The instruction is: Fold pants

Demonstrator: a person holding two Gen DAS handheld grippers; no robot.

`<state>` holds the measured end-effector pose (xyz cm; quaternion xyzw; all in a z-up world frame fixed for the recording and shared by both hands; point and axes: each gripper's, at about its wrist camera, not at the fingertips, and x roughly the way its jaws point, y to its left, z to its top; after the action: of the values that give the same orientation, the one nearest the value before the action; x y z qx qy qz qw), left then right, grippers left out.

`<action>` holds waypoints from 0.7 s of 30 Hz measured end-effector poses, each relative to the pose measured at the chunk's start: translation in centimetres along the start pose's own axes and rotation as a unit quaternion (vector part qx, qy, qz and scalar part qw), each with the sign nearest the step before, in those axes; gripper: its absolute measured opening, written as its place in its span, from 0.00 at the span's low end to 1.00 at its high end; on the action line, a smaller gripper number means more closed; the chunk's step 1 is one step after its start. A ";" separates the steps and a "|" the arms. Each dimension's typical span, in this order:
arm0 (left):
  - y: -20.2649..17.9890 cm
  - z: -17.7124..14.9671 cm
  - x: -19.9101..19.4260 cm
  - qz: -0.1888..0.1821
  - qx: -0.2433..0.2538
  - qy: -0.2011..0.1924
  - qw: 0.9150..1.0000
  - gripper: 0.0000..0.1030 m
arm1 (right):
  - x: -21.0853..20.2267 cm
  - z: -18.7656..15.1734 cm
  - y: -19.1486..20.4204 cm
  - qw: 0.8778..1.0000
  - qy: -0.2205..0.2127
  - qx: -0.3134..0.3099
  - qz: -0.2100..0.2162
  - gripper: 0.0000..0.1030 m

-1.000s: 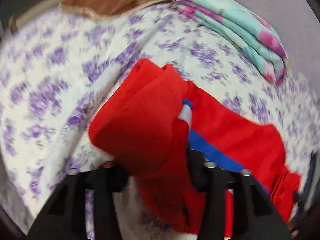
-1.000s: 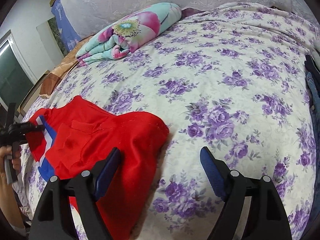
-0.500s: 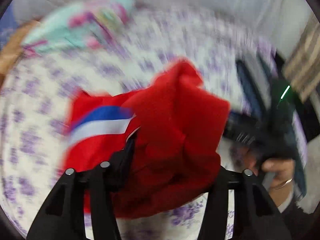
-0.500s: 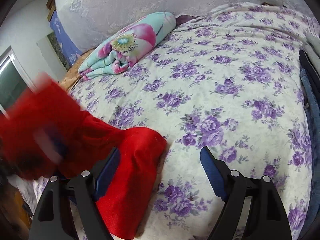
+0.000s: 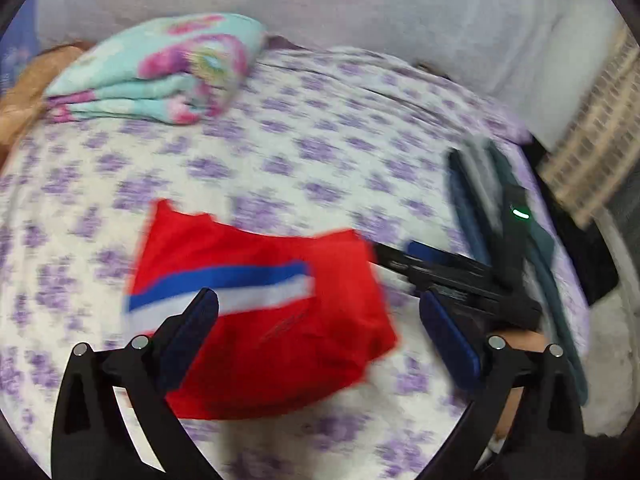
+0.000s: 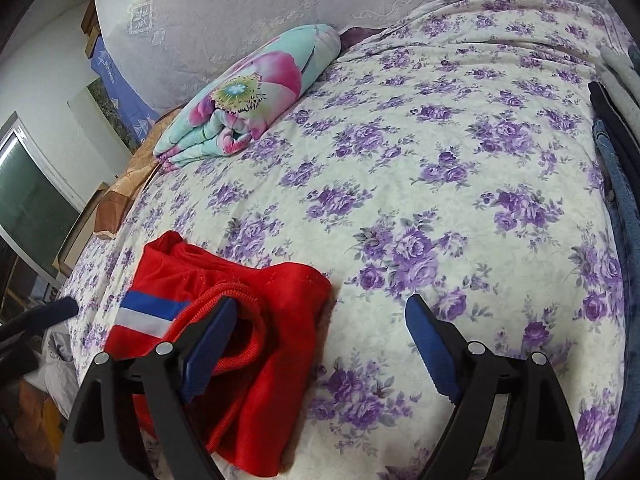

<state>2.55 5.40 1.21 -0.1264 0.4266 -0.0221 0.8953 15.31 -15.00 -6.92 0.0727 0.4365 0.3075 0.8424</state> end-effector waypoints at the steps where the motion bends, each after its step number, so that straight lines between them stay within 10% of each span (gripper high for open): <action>1: 0.8 0.1 0.2 0.047 -0.003 -0.007 0.999 0.95 | -0.3 0.1 0.0 1.000 0.001 0.004 0.013 0.84; 7: 5.8 -0.8 4.8 0.219 -0.006 0.020 0.975 0.95 | -0.9 -0.2 1.6 0.995 0.039 0.003 0.088 0.85; 11: 7.8 -2.2 6.9 0.187 -0.050 0.046 0.980 0.96 | 1.1 -1.8 4.4 0.994 0.075 -0.047 0.067 0.79; 16: 9.5 -3.0 6.8 0.146 -0.108 0.042 0.982 0.96 | 1.4 -2.2 6.0 0.994 0.056 -0.078 0.052 0.17; 21: 8.3 -2.4 5.0 0.135 -0.080 0.022 0.987 0.95 | -3.7 -0.6 5.0 0.993 -0.014 -0.094 0.066 0.16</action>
<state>3.35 12.21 -6.10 -0.1384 0.4600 0.1299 0.8674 10.99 -13.26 -2.82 0.0263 0.3880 0.4008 0.8295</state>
